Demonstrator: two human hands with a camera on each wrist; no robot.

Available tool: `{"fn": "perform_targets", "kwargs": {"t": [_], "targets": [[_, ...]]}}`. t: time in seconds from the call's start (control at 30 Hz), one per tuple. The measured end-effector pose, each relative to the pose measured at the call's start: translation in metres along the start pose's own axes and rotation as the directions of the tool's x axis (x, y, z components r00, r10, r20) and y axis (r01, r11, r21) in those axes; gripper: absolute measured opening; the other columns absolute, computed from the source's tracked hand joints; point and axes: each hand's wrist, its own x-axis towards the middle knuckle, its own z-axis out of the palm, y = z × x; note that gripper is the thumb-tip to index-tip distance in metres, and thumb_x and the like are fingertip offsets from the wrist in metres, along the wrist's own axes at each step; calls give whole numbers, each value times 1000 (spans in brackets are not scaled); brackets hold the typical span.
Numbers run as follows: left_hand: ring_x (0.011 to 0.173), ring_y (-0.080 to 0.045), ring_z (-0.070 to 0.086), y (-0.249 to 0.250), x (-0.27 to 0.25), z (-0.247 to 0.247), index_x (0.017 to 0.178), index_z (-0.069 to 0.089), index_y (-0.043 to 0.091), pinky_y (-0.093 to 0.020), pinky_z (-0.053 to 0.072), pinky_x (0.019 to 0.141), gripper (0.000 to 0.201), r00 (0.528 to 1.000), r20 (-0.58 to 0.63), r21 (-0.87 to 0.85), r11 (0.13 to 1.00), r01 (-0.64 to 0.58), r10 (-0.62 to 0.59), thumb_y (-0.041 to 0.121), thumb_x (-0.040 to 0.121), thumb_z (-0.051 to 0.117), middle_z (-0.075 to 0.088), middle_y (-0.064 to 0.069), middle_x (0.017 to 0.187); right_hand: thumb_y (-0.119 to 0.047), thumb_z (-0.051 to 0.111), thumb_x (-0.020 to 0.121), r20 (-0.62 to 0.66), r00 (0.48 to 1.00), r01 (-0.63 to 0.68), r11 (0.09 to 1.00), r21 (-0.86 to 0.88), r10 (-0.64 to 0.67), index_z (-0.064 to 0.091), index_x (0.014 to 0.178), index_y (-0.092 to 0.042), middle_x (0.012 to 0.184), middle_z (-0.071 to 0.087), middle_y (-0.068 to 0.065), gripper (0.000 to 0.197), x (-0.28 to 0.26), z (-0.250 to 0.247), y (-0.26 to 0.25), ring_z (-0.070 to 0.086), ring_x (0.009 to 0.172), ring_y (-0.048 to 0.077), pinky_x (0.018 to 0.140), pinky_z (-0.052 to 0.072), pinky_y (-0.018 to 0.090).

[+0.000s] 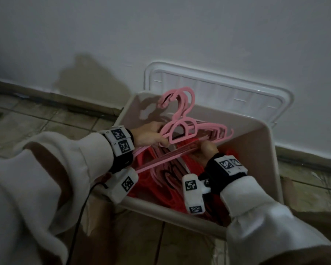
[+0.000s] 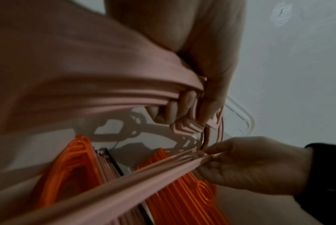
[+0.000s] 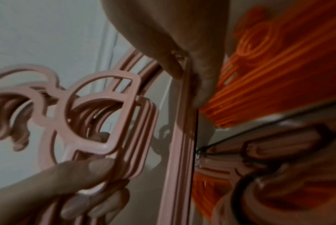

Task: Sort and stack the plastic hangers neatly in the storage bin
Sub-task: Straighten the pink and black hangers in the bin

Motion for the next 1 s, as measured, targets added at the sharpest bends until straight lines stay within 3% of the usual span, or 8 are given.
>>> {"fn": "perform_targets", "kwargs": {"t": [0.13, 0.27, 0.33, 0.43, 0.57, 0.67, 0.83, 1.0], "targets": [[43, 2, 47, -1, 1, -2, 114, 51, -8, -12, 39, 44, 35, 1000, 12, 7, 1000, 9, -9, -12, 80, 53, 49, -2, 70, -19, 56, 81, -11, 991, 111, 861, -496, -135, 58, 83, -6, 70, 53, 6, 14, -1, -16, -25, 52, 61, 17, 57, 43, 24], [45, 1, 48, 3, 1, -4, 119, 48, -6, -13, 39, 45, 39, 999, 49, 15, 1000, 8, -9, -12, 80, 54, 50, 0, 71, -37, 73, 73, 69, 829, 278, 302, -912, -554, 37, 133, -11, 134, 41, 11, 74, -23, -29, -54, 38, 127, 29, 103, 34, 43], [56, -4, 51, 6, -1, -1, 124, 48, -2, -15, 41, 51, 44, 996, 92, 12, 1000, 1, -2, -11, 81, 54, 52, -4, 77, -42, 74, 70, 343, 827, 436, 124, -891, -445, 36, 134, -20, 139, 37, 8, 78, -28, -26, -64, 33, 131, 28, 108, 29, 49], [76, -14, 49, 14, -5, 7, 131, 47, 11, -16, 42, 58, 49, 984, 177, -8, 1000, -27, 28, -4, 85, 57, 52, -6, 90, -50, 62, 72, 502, 841, 525, 85, -847, -203, 43, 131, -18, 134, 49, 8, 69, -30, -22, -62, 42, 128, 28, 112, 23, 52], [86, -9, 52, 28, -11, 18, 134, 44, 16, -13, 45, 61, 46, 967, 237, -11, 996, -94, 94, 17, 90, 59, 58, 0, 105, -36, 43, 95, 558, 772, 556, -101, -825, -305, 51, 118, -4, 117, 61, 15, 40, -47, -29, -60, 56, 111, 31, 99, 38, 46], [87, -6, 52, 39, -11, 25, 136, 40, 16, -9, 44, 57, 47, 956, 255, 46, 986, -159, 142, 21, 92, 56, 57, -2, 117, -27, 40, 97, 590, 735, 595, -98, -797, -335, 56, 111, 0, 111, 62, 20, 34, -57, -35, -61, 58, 104, 36, 90, 44, 45], [114, -13, 52, 52, -1, 26, 137, 40, 9, -10, 42, 86, 54, 961, 202, 105, 972, -211, 187, 18, 88, 61, 53, -3, 131, -22, 37, 99, 587, 715, 625, -28, -780, -379, 52, 122, -2, 119, 59, 17, 33, -69, -41, -68, 55, 109, 33, 89, 41, 35], [116, -7, 44, 55, 3, 26, 139, 37, 12, -12, 33, 93, 56, 966, 147, 156, 959, -237, 214, 16, 89, 61, 48, 1, 134, -20, 40, 97, 567, 701, 576, -127, -808, -432, 53, 121, -2, 123, 58, 20, 33, -62, -39, -69, 54, 112, 36, 92, 40, 40]]}}
